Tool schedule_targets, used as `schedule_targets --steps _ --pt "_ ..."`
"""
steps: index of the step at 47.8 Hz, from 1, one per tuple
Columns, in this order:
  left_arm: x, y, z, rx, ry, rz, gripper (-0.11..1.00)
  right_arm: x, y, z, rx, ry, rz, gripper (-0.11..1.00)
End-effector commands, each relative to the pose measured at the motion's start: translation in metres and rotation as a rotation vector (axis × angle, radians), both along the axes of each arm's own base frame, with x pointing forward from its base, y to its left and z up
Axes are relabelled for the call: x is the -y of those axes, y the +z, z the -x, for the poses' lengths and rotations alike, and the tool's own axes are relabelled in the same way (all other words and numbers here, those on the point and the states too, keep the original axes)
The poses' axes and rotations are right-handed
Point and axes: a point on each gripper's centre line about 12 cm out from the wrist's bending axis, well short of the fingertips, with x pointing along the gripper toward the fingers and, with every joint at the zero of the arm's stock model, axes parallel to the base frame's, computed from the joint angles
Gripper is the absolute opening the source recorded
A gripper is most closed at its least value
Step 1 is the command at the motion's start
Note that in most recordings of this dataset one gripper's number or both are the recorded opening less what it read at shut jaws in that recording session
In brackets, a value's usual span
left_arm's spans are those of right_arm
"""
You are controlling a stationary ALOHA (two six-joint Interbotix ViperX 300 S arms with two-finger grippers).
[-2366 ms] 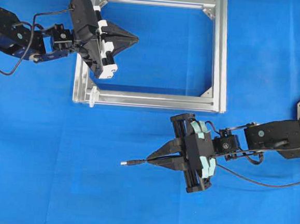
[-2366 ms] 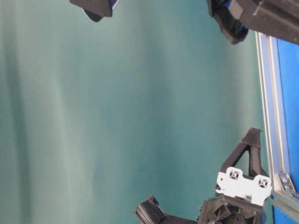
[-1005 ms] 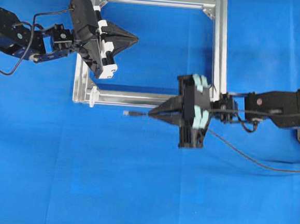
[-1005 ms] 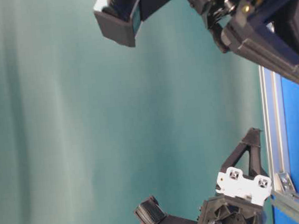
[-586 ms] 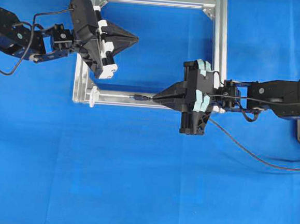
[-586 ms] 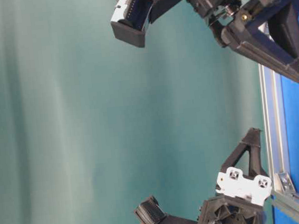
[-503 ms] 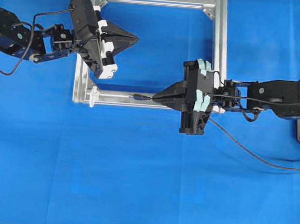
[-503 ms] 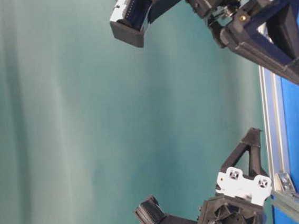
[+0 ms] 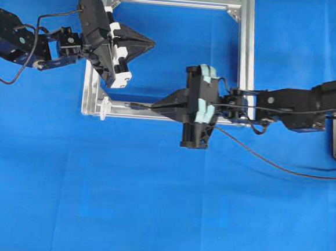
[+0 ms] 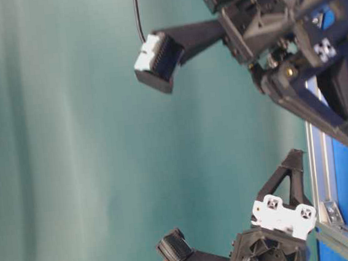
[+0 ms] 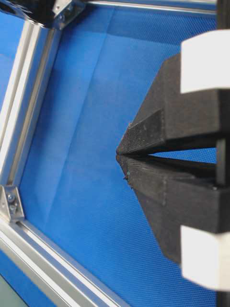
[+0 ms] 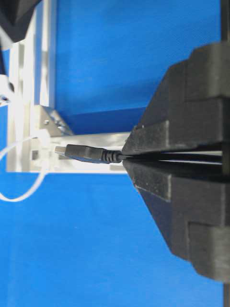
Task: Insert the wire through the string loop located on the left side.
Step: 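Move the right gripper left, bringing the USB plug toward the white loop, then push the USB plug through the white zip-tie loop with the right gripper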
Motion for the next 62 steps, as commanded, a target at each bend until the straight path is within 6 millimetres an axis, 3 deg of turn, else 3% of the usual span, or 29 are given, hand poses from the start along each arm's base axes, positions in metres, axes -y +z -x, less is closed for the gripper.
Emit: schedule_targets --steps 1,16,62 --pt "0.000 0.016 -0.002 0.044 -0.001 -0.012 0.00 0.000 0.014 -0.012 0.052 0.002 0.004 0.00" --pt "0.000 0.016 -0.002 0.044 -0.001 -0.012 0.00 0.000 0.012 -0.031 0.069 0.007 0.008 0.00" --pt "0.000 0.016 -0.002 0.046 -0.002 -0.013 0.00 -0.002 0.011 -0.032 0.076 0.013 0.010 0.00"
